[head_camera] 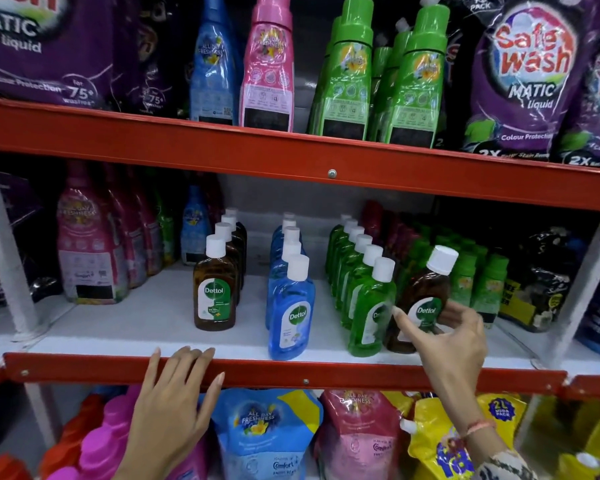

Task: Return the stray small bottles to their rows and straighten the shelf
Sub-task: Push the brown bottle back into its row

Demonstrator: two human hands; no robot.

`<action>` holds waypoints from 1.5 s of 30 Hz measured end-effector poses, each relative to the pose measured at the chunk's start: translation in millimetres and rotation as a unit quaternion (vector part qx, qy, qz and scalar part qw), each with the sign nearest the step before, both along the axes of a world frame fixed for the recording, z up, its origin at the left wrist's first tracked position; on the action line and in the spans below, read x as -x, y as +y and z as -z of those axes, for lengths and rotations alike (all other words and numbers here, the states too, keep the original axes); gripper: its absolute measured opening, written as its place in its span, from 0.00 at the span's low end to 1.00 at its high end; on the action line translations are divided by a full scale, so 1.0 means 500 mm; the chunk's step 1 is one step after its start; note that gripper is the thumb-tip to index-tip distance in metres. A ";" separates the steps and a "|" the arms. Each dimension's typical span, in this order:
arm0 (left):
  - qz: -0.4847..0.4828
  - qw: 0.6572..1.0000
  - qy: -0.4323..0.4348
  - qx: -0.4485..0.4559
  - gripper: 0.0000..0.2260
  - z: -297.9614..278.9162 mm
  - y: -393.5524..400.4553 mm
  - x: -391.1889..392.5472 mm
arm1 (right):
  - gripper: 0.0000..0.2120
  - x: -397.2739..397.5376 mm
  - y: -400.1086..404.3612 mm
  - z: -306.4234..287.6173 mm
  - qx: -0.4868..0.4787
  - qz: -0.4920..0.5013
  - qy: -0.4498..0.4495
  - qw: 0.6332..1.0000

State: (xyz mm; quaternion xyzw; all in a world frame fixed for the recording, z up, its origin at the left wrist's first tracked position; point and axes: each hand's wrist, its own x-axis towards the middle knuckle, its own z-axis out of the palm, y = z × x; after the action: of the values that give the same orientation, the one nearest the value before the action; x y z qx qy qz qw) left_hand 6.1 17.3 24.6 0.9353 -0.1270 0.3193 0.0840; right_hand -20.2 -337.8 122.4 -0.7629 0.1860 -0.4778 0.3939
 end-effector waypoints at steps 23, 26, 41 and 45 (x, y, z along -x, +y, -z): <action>0.031 0.997 0.047 0.045 0.29 -0.003 0.165 -0.009 | 0.32 -0.100 0.533 0.012 -0.040 -0.235 0.022 0.971; 0.037 0.997 0.040 0.060 0.29 -0.003 0.163 -0.010 | 0.32 -0.117 0.538 0.035 -0.026 -0.212 0.044 0.976; 0.131 0.906 0.188 0.357 0.46 -0.105 0.091 0.025 | 0.30 -0.102 0.480 0.047 0.014 -0.288 0.161 0.944; 0.131 0.874 0.236 0.405 0.51 -0.138 0.059 0.017 | 0.30 -0.090 0.474 0.045 0.051 -0.297 0.164 0.939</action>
State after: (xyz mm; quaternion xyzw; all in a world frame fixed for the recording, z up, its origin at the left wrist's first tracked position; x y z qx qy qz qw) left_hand -2.2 46.9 93.8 0.8417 -0.0843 0.0990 0.5240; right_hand 24.7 -100.8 99.8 -0.8702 -0.0119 -0.2161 0.4426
